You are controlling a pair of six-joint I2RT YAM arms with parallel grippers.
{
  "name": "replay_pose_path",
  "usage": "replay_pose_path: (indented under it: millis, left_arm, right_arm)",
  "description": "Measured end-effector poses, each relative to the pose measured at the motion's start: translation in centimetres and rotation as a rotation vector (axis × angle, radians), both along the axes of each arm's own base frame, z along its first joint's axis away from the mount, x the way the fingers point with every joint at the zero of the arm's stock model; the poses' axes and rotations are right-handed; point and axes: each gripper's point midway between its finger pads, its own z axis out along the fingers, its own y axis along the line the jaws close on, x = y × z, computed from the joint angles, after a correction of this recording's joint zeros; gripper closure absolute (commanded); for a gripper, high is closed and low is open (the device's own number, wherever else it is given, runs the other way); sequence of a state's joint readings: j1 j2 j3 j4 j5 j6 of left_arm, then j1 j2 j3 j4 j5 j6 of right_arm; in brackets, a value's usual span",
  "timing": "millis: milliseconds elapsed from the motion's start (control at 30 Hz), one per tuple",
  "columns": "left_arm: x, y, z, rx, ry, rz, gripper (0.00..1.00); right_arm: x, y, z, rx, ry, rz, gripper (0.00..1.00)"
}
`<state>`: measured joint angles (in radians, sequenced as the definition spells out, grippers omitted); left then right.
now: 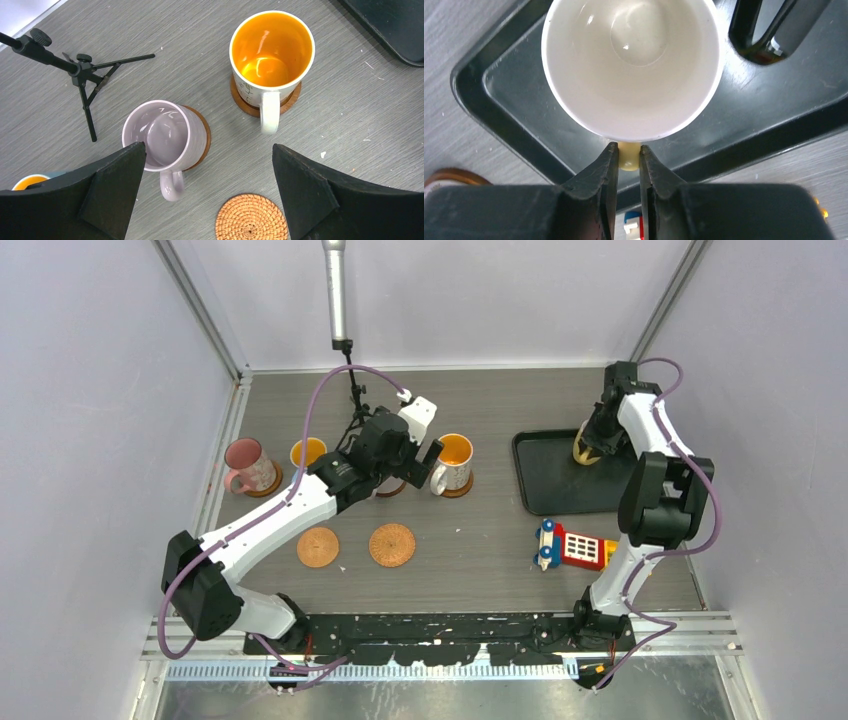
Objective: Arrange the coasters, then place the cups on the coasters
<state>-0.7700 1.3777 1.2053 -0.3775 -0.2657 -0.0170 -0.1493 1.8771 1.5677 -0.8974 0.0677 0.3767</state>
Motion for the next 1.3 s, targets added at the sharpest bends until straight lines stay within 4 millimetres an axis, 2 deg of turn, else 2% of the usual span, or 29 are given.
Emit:
replay_pose_path:
  millis: [167,333,500,700,1100,1300]
  left_arm:
    - [-0.2,-0.2,-0.1,-0.003,0.008,-0.013,0.00]
    - [-0.2,-0.6,-0.8,0.003,0.029,-0.028,0.00]
    - [-0.1,-0.9,-1.8,0.016,0.053,-0.038,0.00]
    - [-0.2,-1.1,-2.0,0.025,0.065,-0.044,0.00]
    - [-0.6,-2.9,-2.3,0.031,0.082,-0.080,0.00]
    - [-0.6,-5.0,-2.4,0.033,0.101,-0.119,0.00]
  right_arm:
    - [-2.1,1.7,0.3,0.036,0.011,0.029,1.00]
    - [-4.5,4.3,0.9,0.087,0.013,0.061,0.98]
    - [-6.5,7.1,1.0,0.124,0.020,0.091,0.93]
    - [-8.2,8.9,0.8,0.159,0.029,0.104,0.83]
    - [-9.3,11.1,0.7,0.215,0.034,0.136,0.54]
    - [-9.3,12.3,1.6,0.273,0.009,0.176,0.36]
